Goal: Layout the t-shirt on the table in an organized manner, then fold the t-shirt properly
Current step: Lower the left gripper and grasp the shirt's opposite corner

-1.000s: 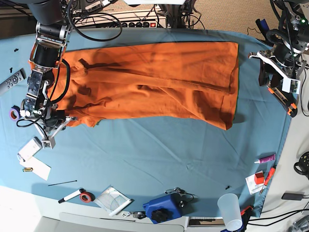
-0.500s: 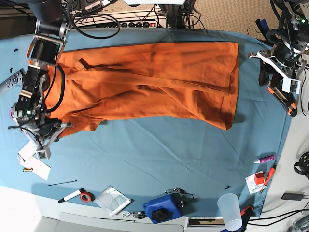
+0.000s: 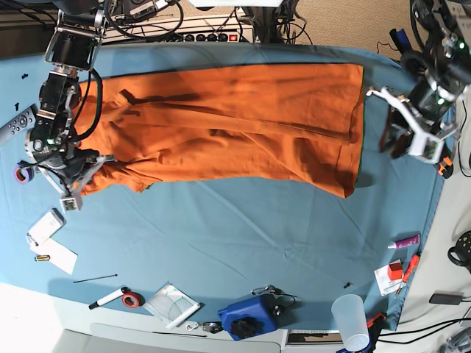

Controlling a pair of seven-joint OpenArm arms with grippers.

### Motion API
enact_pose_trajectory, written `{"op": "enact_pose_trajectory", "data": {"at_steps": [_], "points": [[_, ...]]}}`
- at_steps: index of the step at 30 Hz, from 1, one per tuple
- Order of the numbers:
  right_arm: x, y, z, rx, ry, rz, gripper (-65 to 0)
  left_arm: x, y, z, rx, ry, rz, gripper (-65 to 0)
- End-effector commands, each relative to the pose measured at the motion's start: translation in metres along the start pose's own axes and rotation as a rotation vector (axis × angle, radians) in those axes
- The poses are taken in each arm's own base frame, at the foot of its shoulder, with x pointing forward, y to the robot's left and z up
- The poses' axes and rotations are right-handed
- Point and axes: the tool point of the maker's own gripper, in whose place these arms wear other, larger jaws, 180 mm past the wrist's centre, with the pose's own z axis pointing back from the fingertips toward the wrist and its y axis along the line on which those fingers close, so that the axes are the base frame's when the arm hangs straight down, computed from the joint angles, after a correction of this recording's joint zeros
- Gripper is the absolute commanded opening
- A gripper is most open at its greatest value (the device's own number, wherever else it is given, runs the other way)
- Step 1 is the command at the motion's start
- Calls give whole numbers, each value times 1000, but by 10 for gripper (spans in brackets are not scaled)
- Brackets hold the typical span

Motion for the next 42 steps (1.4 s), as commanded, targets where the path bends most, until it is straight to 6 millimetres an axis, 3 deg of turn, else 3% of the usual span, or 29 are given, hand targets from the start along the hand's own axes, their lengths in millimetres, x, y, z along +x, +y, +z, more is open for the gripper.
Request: {"op": "enact_pose_trajectory", "data": {"at_steps": [1, 4, 7, 15, 19, 22, 26, 34, 38, 42], "points": [[19, -13, 9, -23, -63, -11, -650, 7, 1, -4, -7, -13, -63, -523], [16, -22, 13, -23, -68, -54, -650, 9, 4, -25, -7, -5, -221, -494], [14, -30, 16, -29, -71, -67, -650, 8, 7, -47, -18, 0, -311, -410], [12, -33, 17, -33, -66, -73, -650, 2, 47, -107, 86, 115, -36, -394], [12, -33, 17, -33, -65, -73, -650, 14, 36, -130, -18, 110, 102, -394], [10, -33, 17, -34, -55, -72, -650, 6, 17, -145, -122, 160, 163, -394], [10, -33, 17, -33, -54, -72, -650, -10, -1, -153, -234, 248, 159, -394], [8, -33, 17, -33, -42, -73, -650, -8, 28, -159, -91, 217, 19, -394], [8, -33, 17, -33, -43, -73, -650, -4, 12, -163, -146, 191, -44, -394], [8, -33, 17, -33, -43, -73, -650, -21, -3, -179, -142, 266, -182, -394]]}}
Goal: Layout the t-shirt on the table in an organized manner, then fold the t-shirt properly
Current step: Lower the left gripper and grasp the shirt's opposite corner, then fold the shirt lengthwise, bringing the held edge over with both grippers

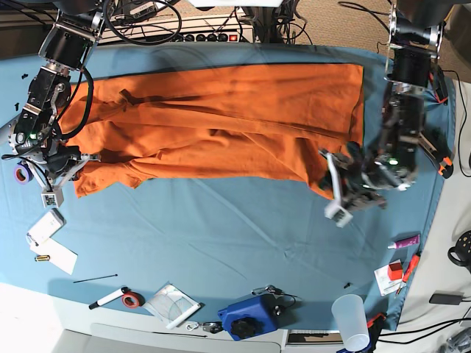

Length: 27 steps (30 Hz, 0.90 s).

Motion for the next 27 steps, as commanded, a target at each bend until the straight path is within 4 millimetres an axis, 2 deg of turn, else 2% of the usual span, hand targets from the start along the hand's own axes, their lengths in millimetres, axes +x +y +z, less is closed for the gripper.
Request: {"op": "enact_pose_trajectory", "data": {"at_steps": [1, 5, 12, 14, 17, 23, 27], "points": [[17, -9, 7, -25, -50, 6, -650, 11, 14, 0, 54, -14, -25, -394], [15, -10, 7, -26, -37, 6, -650, 0, 27, -17, 132, 66, -26, -394], [16, -9, 7, -25, -41, 6, -650, 22, 51, -11, 212, 34, 21, -401], [16, -9, 7, -25, -41, 6, -650, 23, 54, -10, 216, 48, 23, -467], [16, -10, 7, -26, -42, 6, -650, 17, 53, -7, 218, 94, 24, -637], [22, -10, 8, -23, -79, 2, -650, 2, 66, 10, 311, 204, 134, -650], [29, 3, 9, 50, -117, -20, -650, 2, 77, 31, 371, 227, 152, -650]]}}
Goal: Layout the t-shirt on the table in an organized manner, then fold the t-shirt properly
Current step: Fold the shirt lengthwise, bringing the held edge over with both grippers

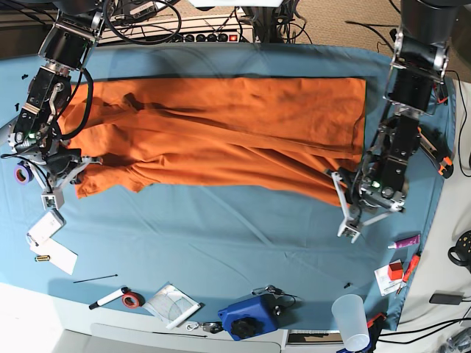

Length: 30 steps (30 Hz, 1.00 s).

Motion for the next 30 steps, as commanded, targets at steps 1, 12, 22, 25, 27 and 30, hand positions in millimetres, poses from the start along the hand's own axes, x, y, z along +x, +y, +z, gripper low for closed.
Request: {"op": "enact_pose_trajectory", "data": {"at_steps": [1, 12, 22, 25, 27, 30], "points": [[21, -6, 8, -4, -68, 5, -650, 16, 21, 13, 60, -52, -1, -650], [34, -19, 49, 93, -170, -111, -650, -23, 16, 32, 3, -76, 97, -650], [1, -44, 81, 142, -226, -222, -650, -71, 11, 53, -65, -85, 218, -650], [-17, -48, 87, 136, -205, -229, -650, -83, 11, 60, -56, -85, 230, -650], [-30, -51, 89, 123, -179, -238, -650, -89, 8, 66, -57, -90, 238, -650], [-49, -55, 92, 108, -144, -242, -650, -98, -9, 73, -94, -92, 239, -650]]}}
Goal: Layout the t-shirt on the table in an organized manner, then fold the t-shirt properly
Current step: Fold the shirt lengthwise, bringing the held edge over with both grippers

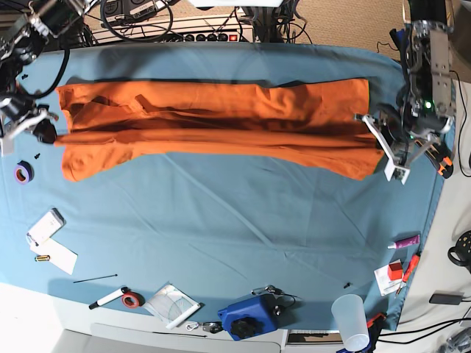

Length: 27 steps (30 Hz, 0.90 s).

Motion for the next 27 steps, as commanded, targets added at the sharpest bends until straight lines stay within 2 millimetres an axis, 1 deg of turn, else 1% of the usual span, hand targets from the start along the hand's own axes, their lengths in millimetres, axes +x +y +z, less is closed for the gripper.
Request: {"op": "enact_pose_trajectory", "data": {"at_steps": [1, 5, 7, 9, 12, 13, 14, 17, 19, 21, 25, 27], "points": [[15, -4, 9, -13, -49, 41, -650, 4, -2, 5, -6, -23, -14, -650], [-4, -6, 11, -17, -1, 43, -650, -17, -22, 4, -52, 6, 13, -650], [-10, -6, 12, -19, 12, 41, -650, -24, -27, 3, -60, 19, 25, -650], [-11, -7, 12, -20, 16, 41, -650, -27, -29, 3, -69, 25, 30, -643], [-11, -7, 12, -22, 17, 42, -650, -28, -30, 3, -74, 32, 31, -458], [-11, -7, 12, -22, 18, 42, -650, -28, -32, 4, -83, 34, 33, -409], [-11, -7, 12, -22, 17, 42, -650, -28, -34, 5, -91, 40, 34, -383], [-11, -7, 12, -22, 17, 42, -650, -27, -37, 10, -97, 42, 24, -379], [-11, -7, 12, -22, 20, 42, -650, -22, -40, 18, -99, 14, 8, -379], [-11, -7, 12, -22, 22, 42, -650, -10, -46, 29, -101, -38, -15, -379], [-12, -7, 12, -22, 27, 43, -650, 34, -53, 55, -86, -243, -106, -380], [-13, -7, 12, -22, 29, 43, -650, 46, -51, 58, -83, -284, -129, -380]]}}
